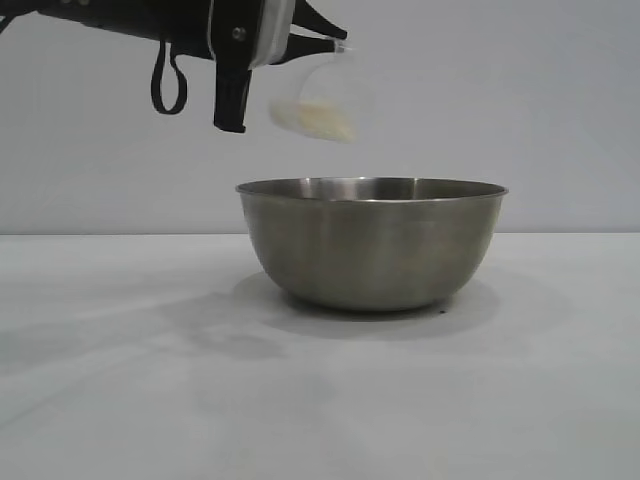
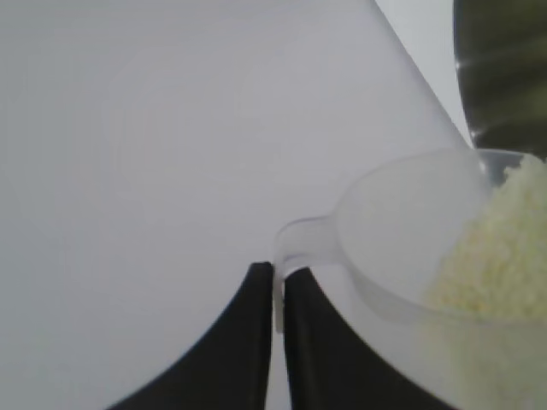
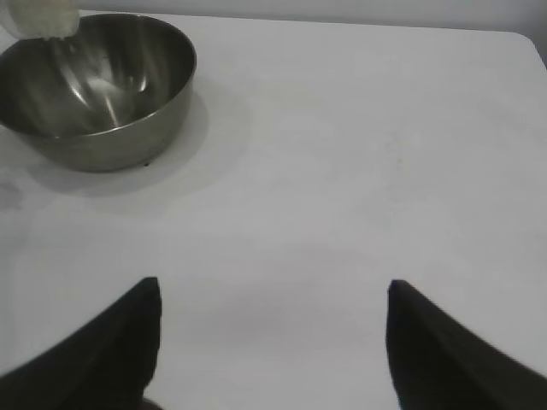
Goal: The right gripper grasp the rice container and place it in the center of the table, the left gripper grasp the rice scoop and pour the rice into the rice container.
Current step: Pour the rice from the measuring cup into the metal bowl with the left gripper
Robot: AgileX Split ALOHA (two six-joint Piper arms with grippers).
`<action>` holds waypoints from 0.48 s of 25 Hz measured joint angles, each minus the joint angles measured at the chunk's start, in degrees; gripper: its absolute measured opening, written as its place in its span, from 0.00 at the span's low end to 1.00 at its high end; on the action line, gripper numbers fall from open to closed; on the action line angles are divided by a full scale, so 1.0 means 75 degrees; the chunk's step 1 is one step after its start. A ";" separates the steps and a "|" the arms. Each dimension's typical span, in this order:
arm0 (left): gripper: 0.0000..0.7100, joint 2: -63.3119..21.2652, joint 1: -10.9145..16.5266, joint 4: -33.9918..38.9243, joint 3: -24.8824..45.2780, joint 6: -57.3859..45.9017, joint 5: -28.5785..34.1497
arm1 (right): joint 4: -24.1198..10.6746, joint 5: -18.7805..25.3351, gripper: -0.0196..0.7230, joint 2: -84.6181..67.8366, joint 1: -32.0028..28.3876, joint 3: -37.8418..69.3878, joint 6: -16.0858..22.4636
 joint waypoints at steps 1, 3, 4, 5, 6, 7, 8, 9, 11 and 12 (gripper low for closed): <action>0.00 0.0000 0.0000 0.0000 0.0000 0.0126 -0.0015 | 0.0000 0.0000 0.67 0.0000 0.0000 0.0000 0.0000; 0.00 0.0000 0.0000 0.0000 0.0000 0.0423 -0.0065 | 0.0000 0.0000 0.67 0.0000 0.0000 0.0000 0.0000; 0.00 0.0000 0.0000 0.0000 0.0000 0.0545 -0.0065 | 0.0000 0.0000 0.67 0.0000 0.0000 0.0000 0.0000; 0.00 0.0000 0.0000 0.0000 0.0000 0.0696 -0.0065 | 0.0000 0.0000 0.67 0.0000 0.0000 0.0000 0.0000; 0.00 0.0000 0.0000 0.0000 0.0000 0.0843 -0.0065 | 0.0000 0.0000 0.67 0.0000 0.0000 0.0000 0.0000; 0.00 0.0000 0.0000 0.0000 0.0000 0.0986 -0.0065 | 0.0005 0.0000 0.67 0.0000 0.0000 0.0000 0.0000; 0.00 0.0000 0.0000 0.0014 0.0000 0.1125 -0.0065 | 0.0005 0.0000 0.67 0.0000 0.0000 0.0000 0.0000; 0.00 0.0000 0.0000 0.0035 0.0000 0.1273 -0.0083 | 0.0017 0.0000 0.67 0.0000 0.0000 0.0000 0.0000; 0.00 0.0000 0.0000 0.0128 0.0000 0.1593 -0.0083 | 0.0017 0.0000 0.67 0.0000 0.0000 0.0000 0.0000; 0.00 0.0000 0.0000 0.0187 0.0000 0.1713 -0.0083 | 0.0017 0.0000 0.67 0.0000 0.0000 0.0000 0.0000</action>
